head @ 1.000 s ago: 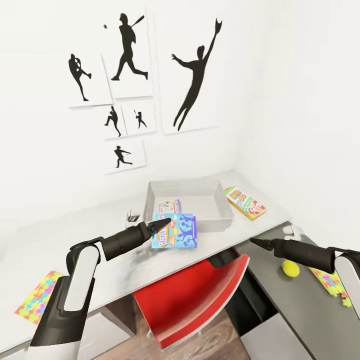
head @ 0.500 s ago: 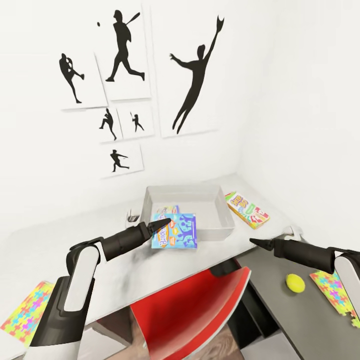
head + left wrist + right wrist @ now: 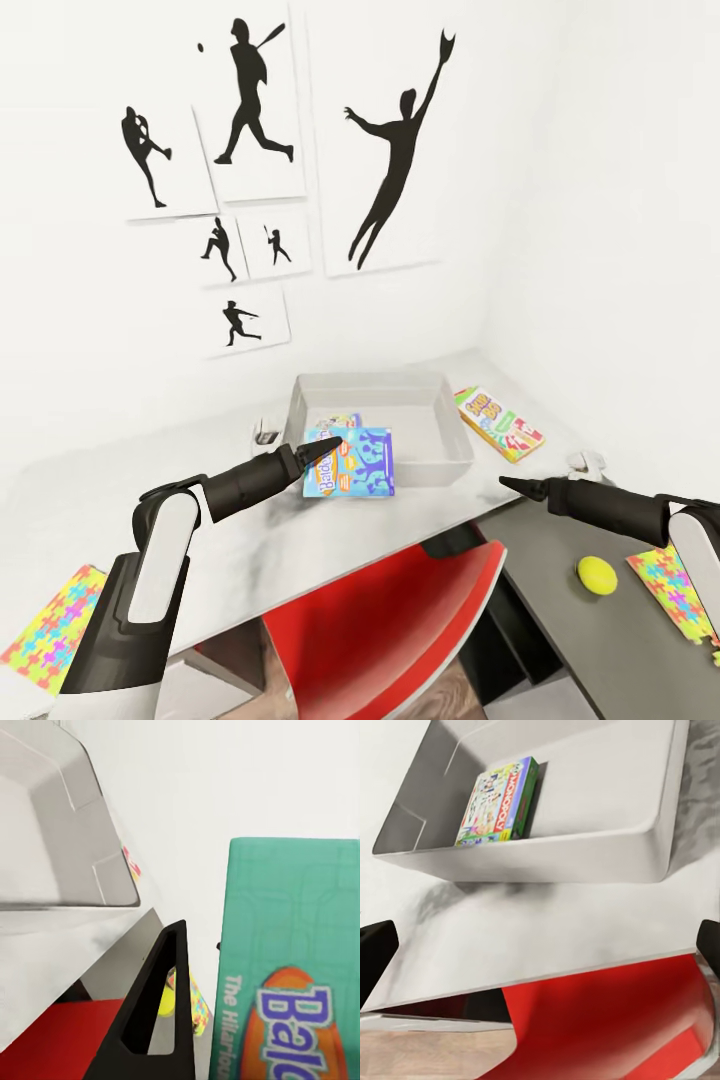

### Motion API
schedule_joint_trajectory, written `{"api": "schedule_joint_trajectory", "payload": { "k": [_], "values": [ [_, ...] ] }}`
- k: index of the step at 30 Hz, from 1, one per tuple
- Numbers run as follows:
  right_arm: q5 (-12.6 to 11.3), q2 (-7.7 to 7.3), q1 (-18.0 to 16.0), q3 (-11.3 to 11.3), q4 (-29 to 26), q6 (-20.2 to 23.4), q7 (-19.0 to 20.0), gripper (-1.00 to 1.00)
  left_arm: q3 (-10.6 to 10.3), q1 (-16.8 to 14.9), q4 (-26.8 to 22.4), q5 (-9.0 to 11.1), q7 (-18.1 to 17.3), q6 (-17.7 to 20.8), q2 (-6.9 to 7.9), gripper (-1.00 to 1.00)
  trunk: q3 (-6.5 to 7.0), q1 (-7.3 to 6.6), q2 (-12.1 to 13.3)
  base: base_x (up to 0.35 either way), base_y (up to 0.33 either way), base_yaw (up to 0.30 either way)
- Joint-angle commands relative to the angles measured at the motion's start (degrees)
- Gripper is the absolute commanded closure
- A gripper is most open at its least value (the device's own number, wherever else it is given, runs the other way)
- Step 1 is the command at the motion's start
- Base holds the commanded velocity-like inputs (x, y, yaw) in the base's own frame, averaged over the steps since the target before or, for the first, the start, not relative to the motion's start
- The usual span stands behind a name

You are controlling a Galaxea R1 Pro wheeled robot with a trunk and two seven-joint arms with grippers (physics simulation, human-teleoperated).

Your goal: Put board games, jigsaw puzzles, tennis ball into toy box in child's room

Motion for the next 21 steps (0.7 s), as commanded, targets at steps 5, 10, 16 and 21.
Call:
{"api": "schedule_joint_trajectory", "payload": {
  "k": [5,10,16,21],
  "values": [
    [0.3,-0.01,0.0,-0.1,0.0,0.3,0.4,-1.00,0.2,-0.1,0.0,-0.4,-0.5,0.3,-0.07,1.00,-0.11,0.03,-0.1,0.004,-0.001,0.194],
    [0.3,-0.01,0.0,-0.1,0.0,0.3,0.4,-1.00,0.2,-0.1,0.0,-0.4,-0.4,0.3,-0.07,1.00,-0.11,0.03,-0.1,0.002,0.000,0.145],
    [0.3,-0.01,0.0,-0.2,0.0,0.3,0.4,-1.00,0.2,-0.1,0.0,-0.4,-0.4,0.3,-0.05,1.00,-0.11,0.03,-0.1,0.039,-0.020,0.050],
    [0.3,-0.01,0.0,-0.1,0.0,0.3,0.4,-1.00,0.2,-0.1,0.0,-0.4,-0.4,0.3,-0.02,1.00,-0.11,0.03,-0.1,0.212,-0.055,0.011]
  ]
}}
